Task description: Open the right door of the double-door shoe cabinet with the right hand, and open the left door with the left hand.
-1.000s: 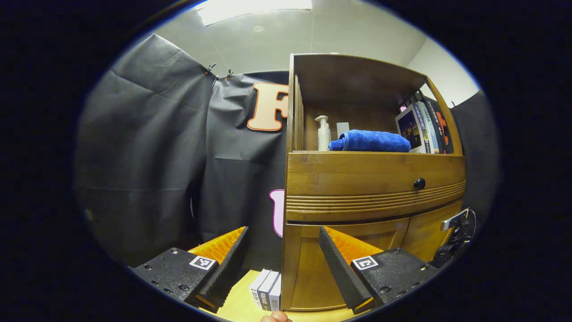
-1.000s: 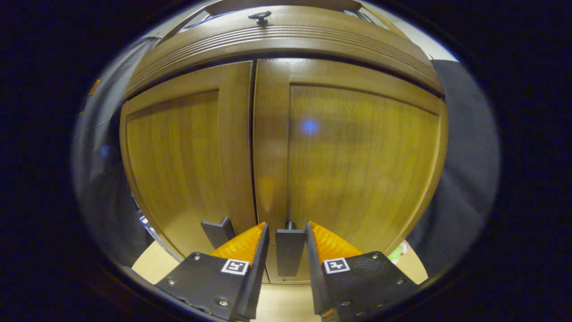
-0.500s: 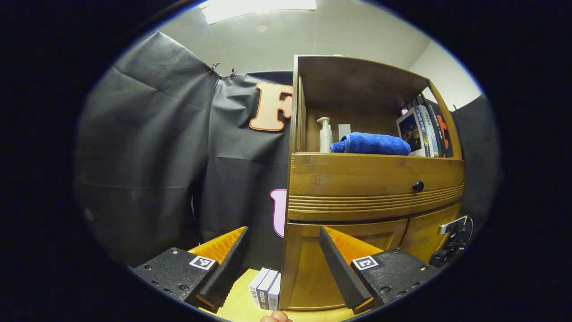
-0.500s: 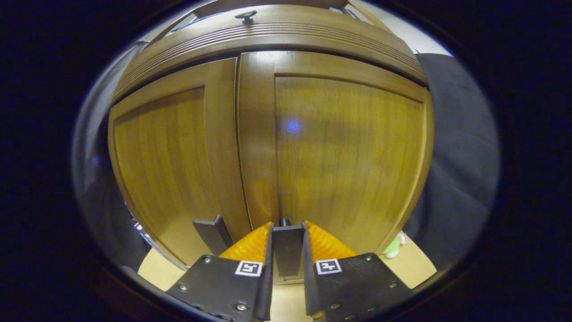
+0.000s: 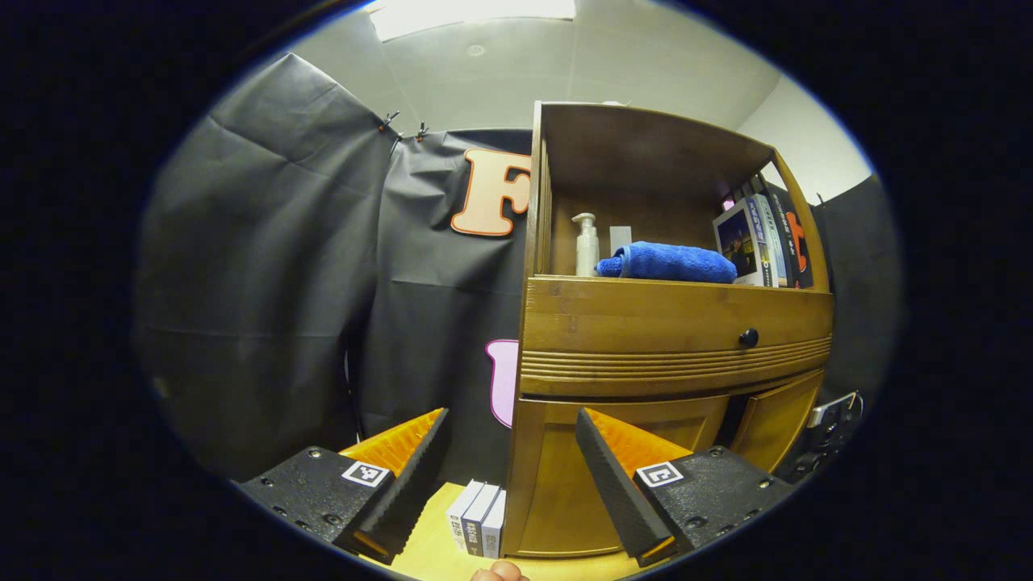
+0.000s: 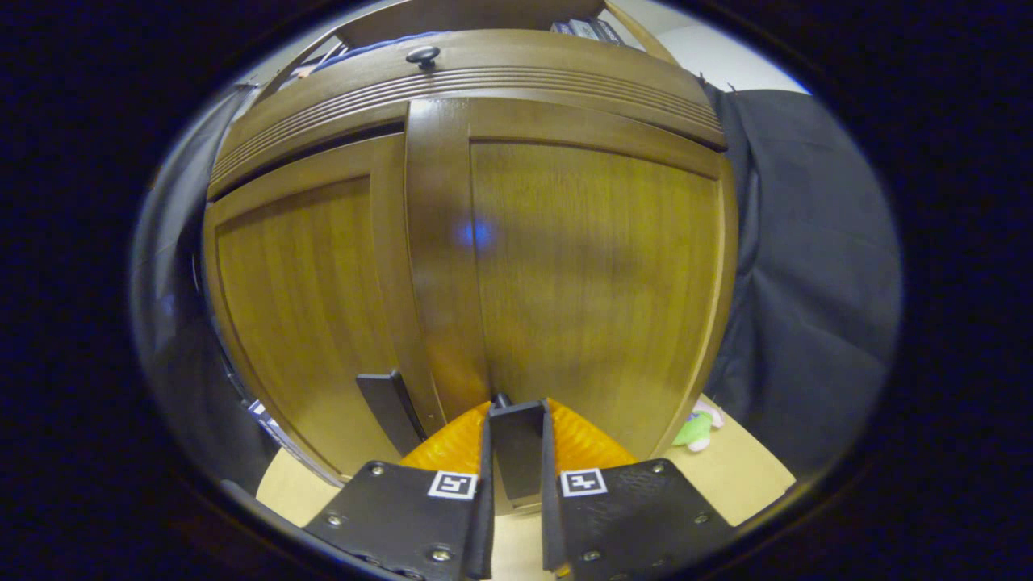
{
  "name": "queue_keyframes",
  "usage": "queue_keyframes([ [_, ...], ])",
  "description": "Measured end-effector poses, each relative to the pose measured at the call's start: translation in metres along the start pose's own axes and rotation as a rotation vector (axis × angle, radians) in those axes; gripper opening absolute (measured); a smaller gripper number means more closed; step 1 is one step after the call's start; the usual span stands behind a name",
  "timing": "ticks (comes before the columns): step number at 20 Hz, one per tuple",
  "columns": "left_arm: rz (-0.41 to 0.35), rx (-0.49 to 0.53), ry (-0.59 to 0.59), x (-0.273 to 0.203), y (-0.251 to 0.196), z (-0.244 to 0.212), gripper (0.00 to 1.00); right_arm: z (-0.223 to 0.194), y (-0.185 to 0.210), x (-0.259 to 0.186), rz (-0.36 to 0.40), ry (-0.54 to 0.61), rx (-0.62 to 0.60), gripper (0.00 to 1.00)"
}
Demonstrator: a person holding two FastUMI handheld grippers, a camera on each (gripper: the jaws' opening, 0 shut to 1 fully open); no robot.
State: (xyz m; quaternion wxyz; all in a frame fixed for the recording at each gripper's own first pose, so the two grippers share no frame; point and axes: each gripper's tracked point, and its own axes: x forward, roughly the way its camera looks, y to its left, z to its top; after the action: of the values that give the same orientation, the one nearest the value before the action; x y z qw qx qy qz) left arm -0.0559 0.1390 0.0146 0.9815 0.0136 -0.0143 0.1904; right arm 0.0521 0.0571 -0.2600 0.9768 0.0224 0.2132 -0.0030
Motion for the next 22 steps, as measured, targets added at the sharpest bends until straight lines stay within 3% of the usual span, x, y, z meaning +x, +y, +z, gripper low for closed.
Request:
queue_keyframes([
  [22,-0.233,-0.035,0.067,0.009,-0.084,-0.027,0.92,-0.014,-0.071,-0.088,-0.133,-0.009,0.036,0.23],
])
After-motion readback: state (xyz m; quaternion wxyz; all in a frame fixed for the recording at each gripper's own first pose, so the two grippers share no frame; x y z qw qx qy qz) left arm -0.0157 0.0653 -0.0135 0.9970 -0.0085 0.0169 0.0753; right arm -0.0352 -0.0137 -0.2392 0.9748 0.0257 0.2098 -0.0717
